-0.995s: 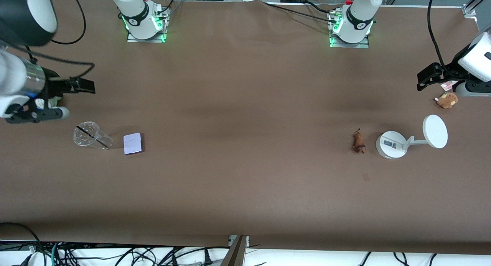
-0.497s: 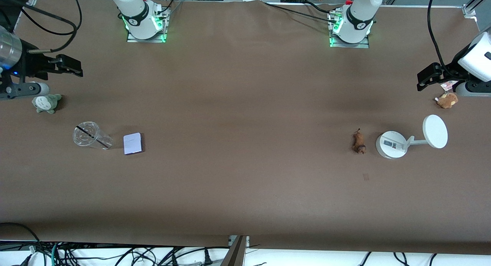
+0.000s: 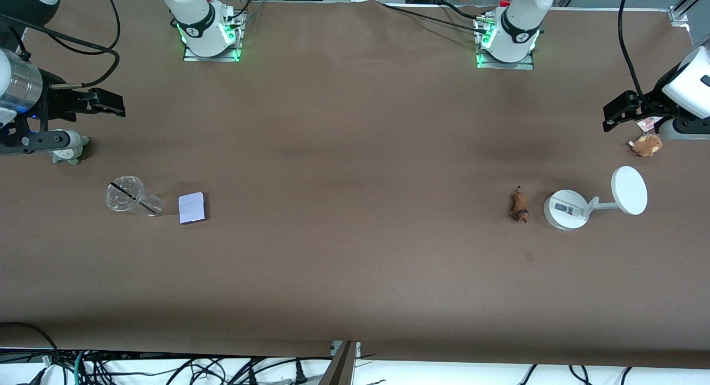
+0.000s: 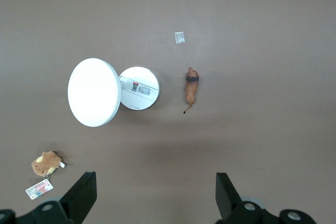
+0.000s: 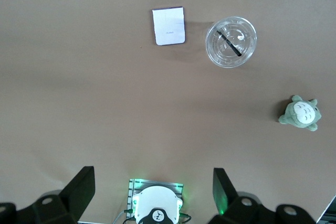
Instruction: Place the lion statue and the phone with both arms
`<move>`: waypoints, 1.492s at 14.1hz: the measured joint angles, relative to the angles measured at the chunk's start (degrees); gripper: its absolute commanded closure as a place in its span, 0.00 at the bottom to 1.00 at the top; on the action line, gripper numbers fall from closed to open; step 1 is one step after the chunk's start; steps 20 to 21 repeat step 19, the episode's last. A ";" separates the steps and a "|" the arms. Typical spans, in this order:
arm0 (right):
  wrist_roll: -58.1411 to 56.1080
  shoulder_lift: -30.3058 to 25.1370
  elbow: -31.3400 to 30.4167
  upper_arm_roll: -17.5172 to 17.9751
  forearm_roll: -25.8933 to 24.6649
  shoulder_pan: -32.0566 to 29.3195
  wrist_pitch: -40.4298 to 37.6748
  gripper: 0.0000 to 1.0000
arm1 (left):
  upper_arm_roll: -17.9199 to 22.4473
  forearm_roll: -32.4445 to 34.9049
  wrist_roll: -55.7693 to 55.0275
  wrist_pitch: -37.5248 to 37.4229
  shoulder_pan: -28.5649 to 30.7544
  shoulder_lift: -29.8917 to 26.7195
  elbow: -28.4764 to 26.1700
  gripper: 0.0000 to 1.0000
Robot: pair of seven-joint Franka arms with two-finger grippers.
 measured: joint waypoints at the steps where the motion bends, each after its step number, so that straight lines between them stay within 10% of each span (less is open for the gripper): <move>1: 0.00 0.00 -0.05 0.00 0.00 0.00 -0.02 0.01 | 0.00 0.00 0.00 0.00 0.00 0.00 0.00 0.00; 21: 0.00 -12.47 -16.08 -0.08 0.00 -0.91 8.68 0.00 | 0.00 0.00 0.00 -0.08 0.00 0.00 0.00 0.00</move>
